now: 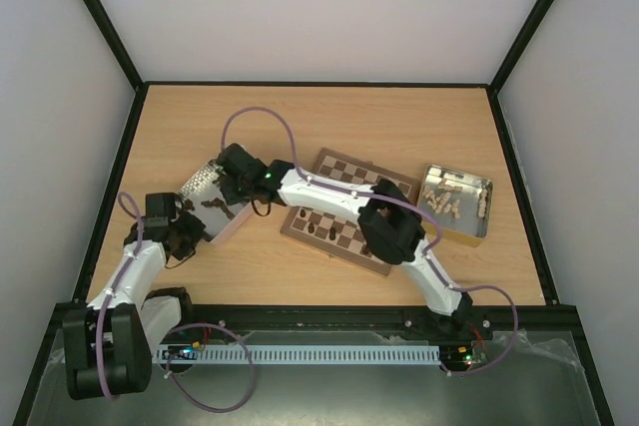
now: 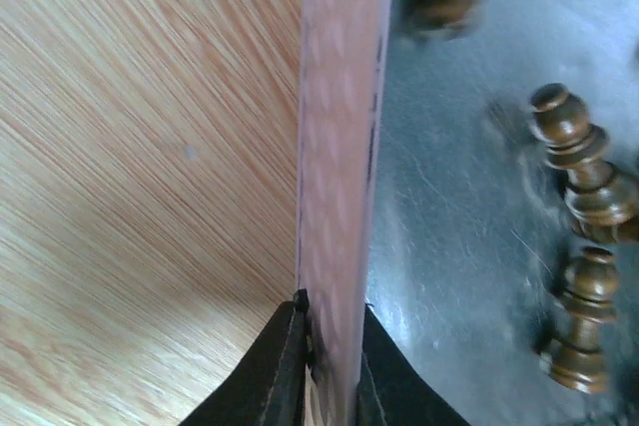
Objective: Set up the chess pieces on the board
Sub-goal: Adjust the storage box at the center of the board.
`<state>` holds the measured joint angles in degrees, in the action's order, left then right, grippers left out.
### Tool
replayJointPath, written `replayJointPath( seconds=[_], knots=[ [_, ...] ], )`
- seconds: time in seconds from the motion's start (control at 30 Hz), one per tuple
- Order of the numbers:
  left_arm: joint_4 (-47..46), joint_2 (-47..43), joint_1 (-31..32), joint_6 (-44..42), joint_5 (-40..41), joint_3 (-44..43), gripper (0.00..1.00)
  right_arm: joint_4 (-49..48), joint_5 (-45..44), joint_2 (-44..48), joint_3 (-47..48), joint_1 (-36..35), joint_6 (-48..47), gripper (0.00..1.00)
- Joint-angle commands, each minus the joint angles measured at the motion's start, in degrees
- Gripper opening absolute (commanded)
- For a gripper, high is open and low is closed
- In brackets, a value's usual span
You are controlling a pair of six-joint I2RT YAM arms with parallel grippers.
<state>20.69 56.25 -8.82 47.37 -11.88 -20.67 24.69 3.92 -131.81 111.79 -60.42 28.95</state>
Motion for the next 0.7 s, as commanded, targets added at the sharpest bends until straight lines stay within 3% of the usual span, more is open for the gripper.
replayJointPath(
  seconds=[0.0, 0.4, 0.67],
  knots=[
    [1.0, -1.0, 3.6, 2.9, 1.7, 0.5, 0.13, -4.9, -1.2, 8.6, -4.9, 1.5, 2.1, 0.25],
    [9.0, -1.5, 14.6, 7.5, 10.9, -2.8, 0.18, -9.3, -0.1, 21.8, -18.1, 3.3, 3.8, 0.26],
    [7.4, 1.0, 23.0, 14.2, 11.9, -2.1, 0.21, -11.6, -0.3, 27.5, -26.1, 4.5, 4.4, 0.27]
  ],
)
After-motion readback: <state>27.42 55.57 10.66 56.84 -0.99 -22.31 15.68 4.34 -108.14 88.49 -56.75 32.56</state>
